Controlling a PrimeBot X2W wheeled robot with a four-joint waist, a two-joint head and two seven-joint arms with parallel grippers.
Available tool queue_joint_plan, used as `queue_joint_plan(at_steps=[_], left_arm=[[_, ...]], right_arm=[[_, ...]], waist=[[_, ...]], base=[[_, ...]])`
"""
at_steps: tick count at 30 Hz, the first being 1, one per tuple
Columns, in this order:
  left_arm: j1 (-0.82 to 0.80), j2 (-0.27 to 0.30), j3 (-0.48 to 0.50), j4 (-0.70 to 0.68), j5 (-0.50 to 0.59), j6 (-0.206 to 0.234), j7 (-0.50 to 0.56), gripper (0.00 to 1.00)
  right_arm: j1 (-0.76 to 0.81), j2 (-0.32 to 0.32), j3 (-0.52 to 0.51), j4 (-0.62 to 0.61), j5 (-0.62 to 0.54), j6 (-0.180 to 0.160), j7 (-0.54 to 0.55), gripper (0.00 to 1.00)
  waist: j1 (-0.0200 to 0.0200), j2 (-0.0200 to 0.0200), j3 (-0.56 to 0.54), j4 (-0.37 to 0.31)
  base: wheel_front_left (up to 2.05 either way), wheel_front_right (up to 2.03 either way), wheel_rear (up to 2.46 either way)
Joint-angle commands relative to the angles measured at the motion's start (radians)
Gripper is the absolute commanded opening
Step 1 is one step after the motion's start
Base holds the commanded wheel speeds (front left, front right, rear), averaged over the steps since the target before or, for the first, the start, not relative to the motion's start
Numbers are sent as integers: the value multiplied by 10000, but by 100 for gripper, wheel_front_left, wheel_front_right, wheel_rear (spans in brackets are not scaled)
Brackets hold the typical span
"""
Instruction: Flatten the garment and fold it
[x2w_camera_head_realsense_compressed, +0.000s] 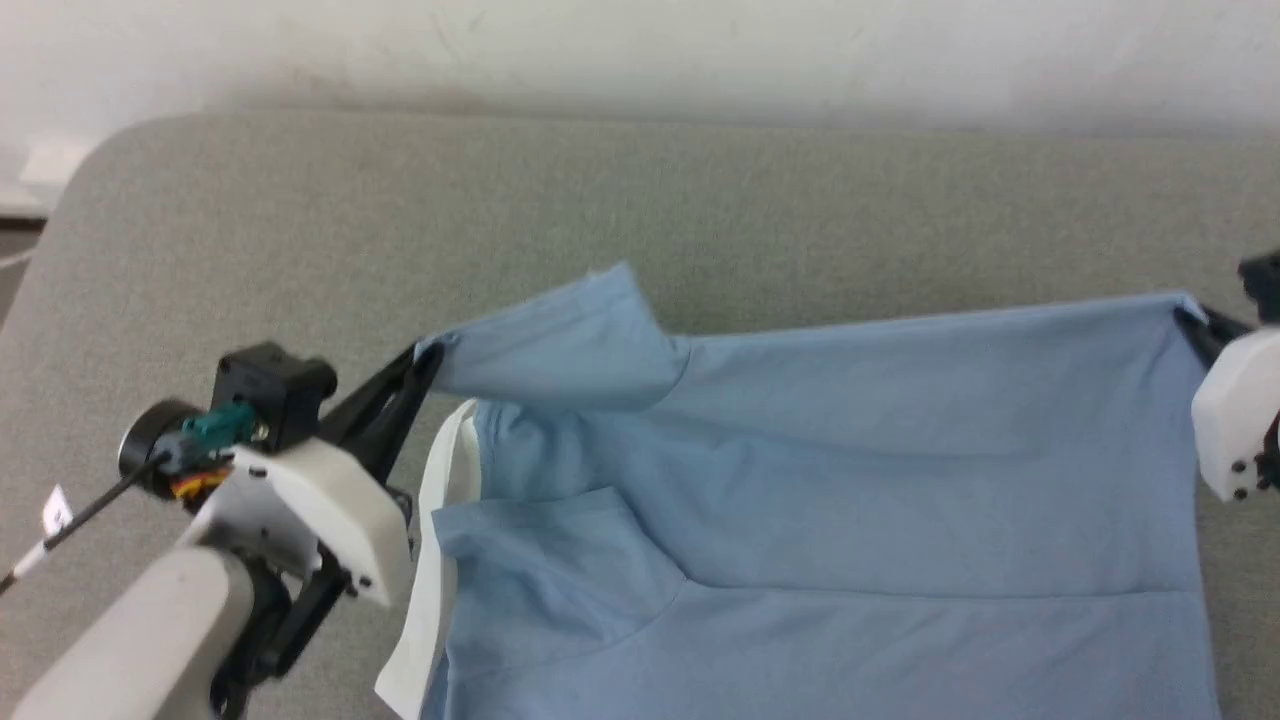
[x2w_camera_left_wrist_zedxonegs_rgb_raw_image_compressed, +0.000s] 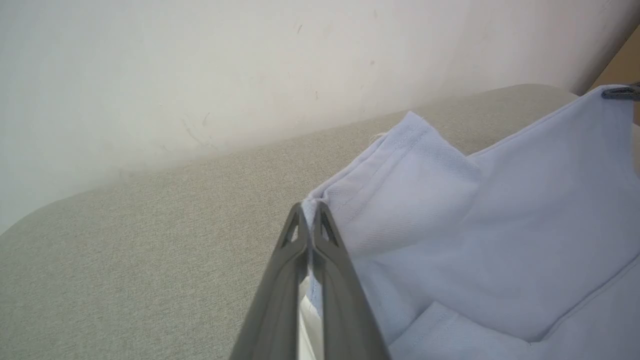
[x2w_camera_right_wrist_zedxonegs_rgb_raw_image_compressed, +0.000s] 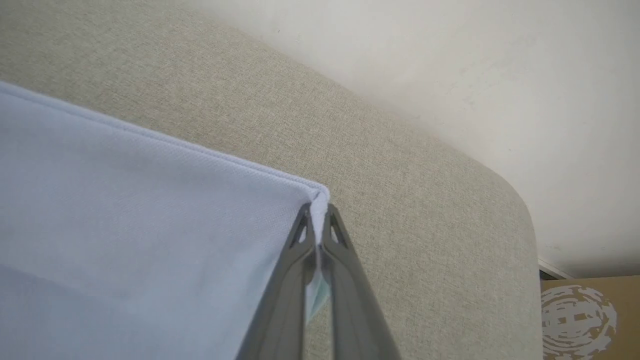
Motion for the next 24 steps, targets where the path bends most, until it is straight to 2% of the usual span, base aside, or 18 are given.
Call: queue_joint_plan(at_steps=[1,8,13,18,24], left_arm=[[538,190,117,-309,-164,217,-40,0],[2493,907,82,-1378,-591,718,226,0],[3610,1156,-186,-1492,-748,908,307,0],[4138,975,-742,-959,-842,677,387,0],[4026,650,-1183,356,-725,238,260,0]], right_arm=[[628,158,-328,-313,-116,-21,-133,0],[3266,693,-1691,-1895,-367,-21,-8,0],[4847,915,-2212,-2978,-439,-21,468,0],[5965,755,-2015,-3373,-262,-21,1345,0],[6242,301,-1830,-3300,-574,-21,1725,0]], waist=[[1,0,-920,-385],[1,0,-1301,-391],[1,0,-1222,-392],[1,0,-1096,-345],[1,0,-909,-325]], base=[[0,0,0],[0,0,0],[0,0,0],[0,0,0],[0,0,0]])
